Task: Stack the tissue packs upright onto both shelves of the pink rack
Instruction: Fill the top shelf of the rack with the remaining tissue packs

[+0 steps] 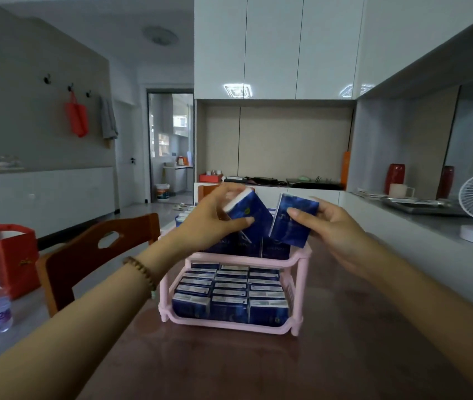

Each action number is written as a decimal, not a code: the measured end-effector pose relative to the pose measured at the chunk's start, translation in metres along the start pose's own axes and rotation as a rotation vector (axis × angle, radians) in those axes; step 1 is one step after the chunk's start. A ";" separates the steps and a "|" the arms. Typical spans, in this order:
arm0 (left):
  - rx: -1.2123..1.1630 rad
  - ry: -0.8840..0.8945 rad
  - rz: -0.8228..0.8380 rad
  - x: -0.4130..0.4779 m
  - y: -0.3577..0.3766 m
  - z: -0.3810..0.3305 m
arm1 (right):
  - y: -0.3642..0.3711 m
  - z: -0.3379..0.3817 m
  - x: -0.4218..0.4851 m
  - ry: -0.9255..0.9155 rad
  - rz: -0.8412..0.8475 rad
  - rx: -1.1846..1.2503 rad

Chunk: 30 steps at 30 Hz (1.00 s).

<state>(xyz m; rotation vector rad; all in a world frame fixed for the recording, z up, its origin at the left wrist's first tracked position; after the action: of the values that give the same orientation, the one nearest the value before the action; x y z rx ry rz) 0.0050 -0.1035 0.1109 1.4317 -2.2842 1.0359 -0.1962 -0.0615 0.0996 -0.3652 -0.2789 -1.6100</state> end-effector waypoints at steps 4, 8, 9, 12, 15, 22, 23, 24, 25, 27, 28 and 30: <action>0.197 0.082 0.011 0.015 -0.009 -0.003 | -0.017 0.004 0.008 -0.080 -0.035 -0.123; 0.344 0.097 0.010 0.023 -0.008 0.006 | -0.020 -0.007 0.015 -0.087 -0.010 -0.185; 0.345 0.090 -0.003 0.025 -0.008 0.008 | -0.020 -0.009 0.017 -0.093 -0.002 -0.193; 0.391 0.106 0.006 0.028 -0.005 0.015 | -0.016 -0.012 0.022 -0.144 0.021 -0.284; 0.542 0.165 0.049 0.028 0.002 0.021 | -0.011 -0.017 0.026 -0.214 0.019 -0.514; 0.800 0.184 -0.005 0.026 0.006 0.030 | -0.004 -0.032 0.025 -0.311 0.008 -0.692; 0.815 0.184 -0.010 0.025 0.007 0.029 | -0.003 -0.033 0.024 -0.316 -0.005 -0.702; 0.820 0.187 -0.012 0.025 0.007 0.030 | -0.002 -0.035 0.024 -0.313 -0.016 -0.714; 0.827 0.193 -0.008 0.025 0.007 0.030 | -0.003 -0.036 0.025 -0.302 -0.026 -0.731; 0.855 0.203 -0.011 0.023 0.000 0.030 | -0.004 -0.035 0.025 -0.260 -0.023 -0.765; 0.847 0.185 -0.033 0.021 -0.007 0.030 | -0.004 -0.035 0.025 -0.219 -0.003 -0.757; 0.745 0.099 -0.111 0.016 -0.025 0.027 | -0.004 -0.035 0.025 -0.070 0.052 -0.697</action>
<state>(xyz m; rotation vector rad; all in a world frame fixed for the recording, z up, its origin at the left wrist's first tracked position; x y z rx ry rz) 0.0225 -0.1398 0.1109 1.6637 -1.7844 1.9932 -0.2037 -0.0982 0.0780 -0.9511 0.2537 -1.6087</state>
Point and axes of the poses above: each hand's wrist, its own x-axis towards the middle knuckle, its own y-axis out of the palm, z = x × y, the point moved 4 cm from there along x, towards the middle knuckle, and after that the axes turned 2 degrees about y, right-handed, at the moved point
